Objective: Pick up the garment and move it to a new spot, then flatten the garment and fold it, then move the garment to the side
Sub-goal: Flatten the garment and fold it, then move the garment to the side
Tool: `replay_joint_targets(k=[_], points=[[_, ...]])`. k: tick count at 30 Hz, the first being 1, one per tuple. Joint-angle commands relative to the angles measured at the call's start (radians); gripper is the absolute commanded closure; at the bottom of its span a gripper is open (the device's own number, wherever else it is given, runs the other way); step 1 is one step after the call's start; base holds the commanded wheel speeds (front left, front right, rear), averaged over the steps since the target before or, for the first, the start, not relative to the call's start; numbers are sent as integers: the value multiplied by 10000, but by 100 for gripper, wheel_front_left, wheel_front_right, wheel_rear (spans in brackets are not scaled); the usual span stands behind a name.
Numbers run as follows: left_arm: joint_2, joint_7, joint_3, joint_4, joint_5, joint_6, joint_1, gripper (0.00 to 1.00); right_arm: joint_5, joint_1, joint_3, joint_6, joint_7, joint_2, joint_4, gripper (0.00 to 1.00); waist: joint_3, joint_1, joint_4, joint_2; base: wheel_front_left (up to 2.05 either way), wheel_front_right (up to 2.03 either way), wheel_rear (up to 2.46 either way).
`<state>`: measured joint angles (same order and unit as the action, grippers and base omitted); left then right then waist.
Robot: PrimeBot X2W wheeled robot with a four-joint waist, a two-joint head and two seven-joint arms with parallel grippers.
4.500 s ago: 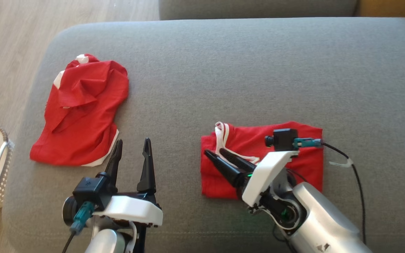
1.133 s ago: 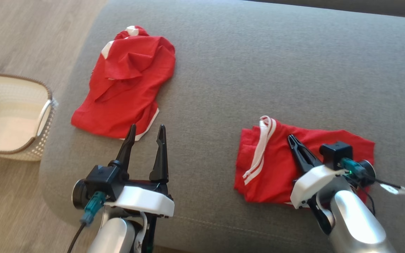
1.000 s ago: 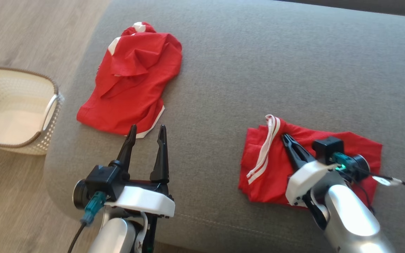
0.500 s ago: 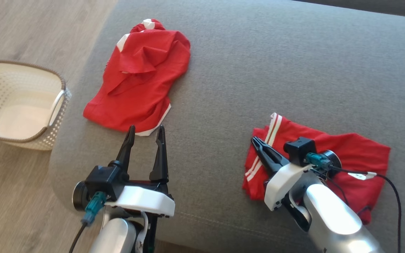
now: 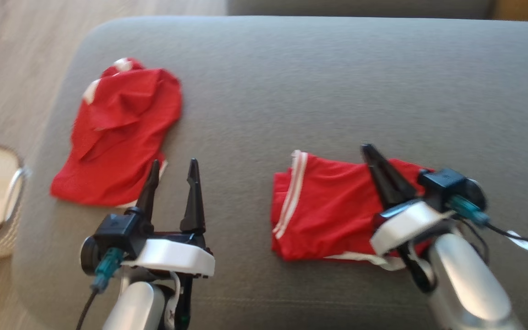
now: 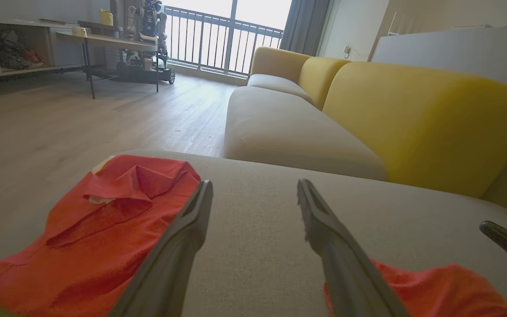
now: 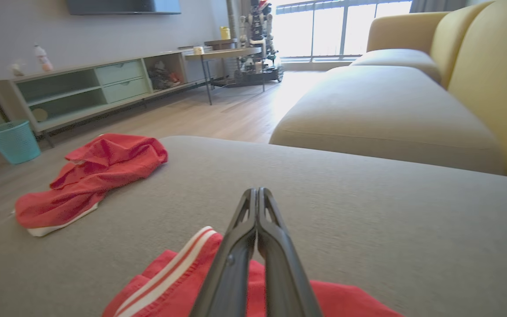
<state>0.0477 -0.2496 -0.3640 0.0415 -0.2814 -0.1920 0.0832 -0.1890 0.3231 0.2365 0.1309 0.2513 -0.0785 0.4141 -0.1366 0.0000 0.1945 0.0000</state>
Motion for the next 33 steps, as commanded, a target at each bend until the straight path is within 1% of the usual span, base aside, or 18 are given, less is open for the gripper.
replay_joint_targets(k=[1, 5, 10, 11, 12, 15, 18, 21, 24, 28, 30, 33], points=[[26, -122, 453, -359, 104, 29, 172, 0, 273, -101, -89, -2, 104, -73, -657, 100, 327, 0, -650, 0, 0, 0, 0], [26, -122, 561, -345, 102, 52, 90, 0, 807, -751, -986, -2, 104, -157, -1580, 100, 468, 0, -1144, 0, 0, 0, 0], [26, -122, 721, -324, -24, 23, -33, 0, 1473, -1616, -2284, -2, 104, -93, -2389, 100, 549, 0, -1501, 0, 0, 0, 0], [26, -122, 751, -320, -43, 21, -62, 0, 1581, -1771, -2566, -2, 104, -40, -2509, 52, 553, 0, -1545, 0, 0, 0, 0], [26, -122, 773, -314, -51, 26, -93, 0, 1703, -1929, -2805, -2, 104, 12, -2568, 0, 558, 0, -1581, 0, 0, 0, 0], [26, -122, 773, -305, -52, 53, -208, 0, 1988, -2260, -3285, -2, 104, 156, -2838, 0, 613, 0, -1652, 0, 0, 0, 0], [26, -122, 749, -311, -82, 42, -357, 0, 2012, -2517, -3438, -2, 104, 240, -3008, 0, 686, 0, -1705, 0, 0, 0, 0], [26, -122, 809, -325, -180, 20, -429, 0, 2009, -2634, -3439, -2, 104, 270, -3043, 0, 727, 0, -1731, 0, 0, 0, 0], [26, -122, 887, -323, -141, 80, -386, 0, 1925, -2686, -3292, -2, 99, 277, -2800, 0, 765, 0, -1674, 0, 0, 0, 0], [26, -122, 917, -311, -83, 181, -309, 0, 1300, -2649, -3133, -2, -133, 280, -2274, 0, 698, 0, -1527, 0, 0, 0, 0], [26, -122, 902, -331, -47, 222, -295, 0, 311, -2602, -2982, -2, -515, 280, -1757, 0, 623, 0, -1440, 0, 0, 0, 0], [26, -122, 873, -388, -13, 248, -295, 0, -368, -2408, -2698, -2, -831, 281, -1165, 0, 453, 0, -1307, 0, 0, 0, 0]])
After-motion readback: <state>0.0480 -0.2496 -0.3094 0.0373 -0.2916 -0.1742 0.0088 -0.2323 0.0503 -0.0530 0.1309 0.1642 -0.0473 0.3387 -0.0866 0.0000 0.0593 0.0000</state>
